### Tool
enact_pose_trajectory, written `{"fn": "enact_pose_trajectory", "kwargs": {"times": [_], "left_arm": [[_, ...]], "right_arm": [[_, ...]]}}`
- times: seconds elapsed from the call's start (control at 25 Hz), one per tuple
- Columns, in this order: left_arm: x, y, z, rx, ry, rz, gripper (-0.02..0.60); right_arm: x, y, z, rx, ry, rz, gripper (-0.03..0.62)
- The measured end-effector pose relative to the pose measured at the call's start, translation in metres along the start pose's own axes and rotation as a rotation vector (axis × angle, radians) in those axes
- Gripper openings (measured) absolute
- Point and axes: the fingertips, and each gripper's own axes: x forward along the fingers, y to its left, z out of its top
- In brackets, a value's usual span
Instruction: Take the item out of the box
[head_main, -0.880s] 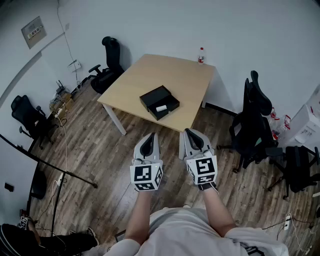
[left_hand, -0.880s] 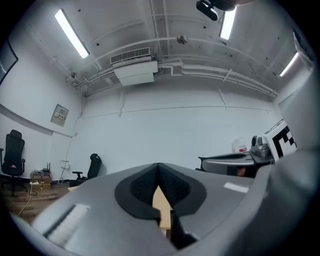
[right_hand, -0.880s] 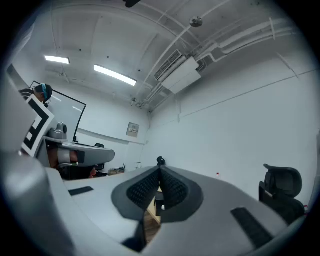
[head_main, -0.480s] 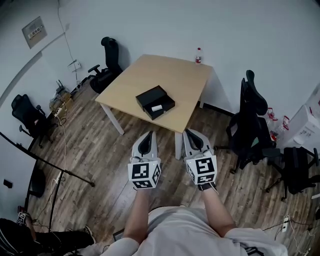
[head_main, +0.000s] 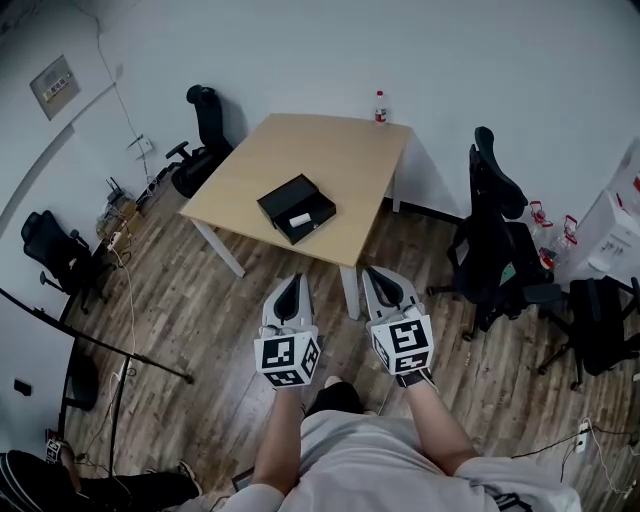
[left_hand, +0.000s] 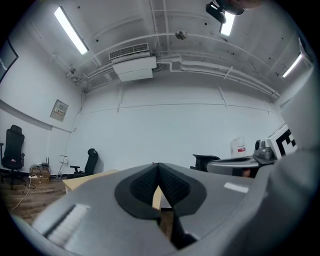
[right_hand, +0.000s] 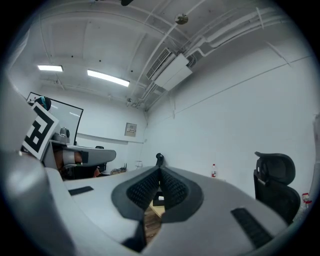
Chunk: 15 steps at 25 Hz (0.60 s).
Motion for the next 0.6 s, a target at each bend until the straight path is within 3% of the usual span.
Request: {"fn": "enact_pose_trajectory", "kwargs": {"times": [0.28, 0.6], "left_arm": [[0.043, 0.018, -0.023, -0.029, 0.025, -0.011, 0.006], [0.142, 0.048, -0.035, -0.049, 0.032, -0.046, 0.006]], "right_arm": [[0.035, -0.017, -0.03, 0.016, 0.06, -0.013, 0.012], [0.118, -0.075, -0.041, 0.02, 0.093, -0.05, 0.013]]}}
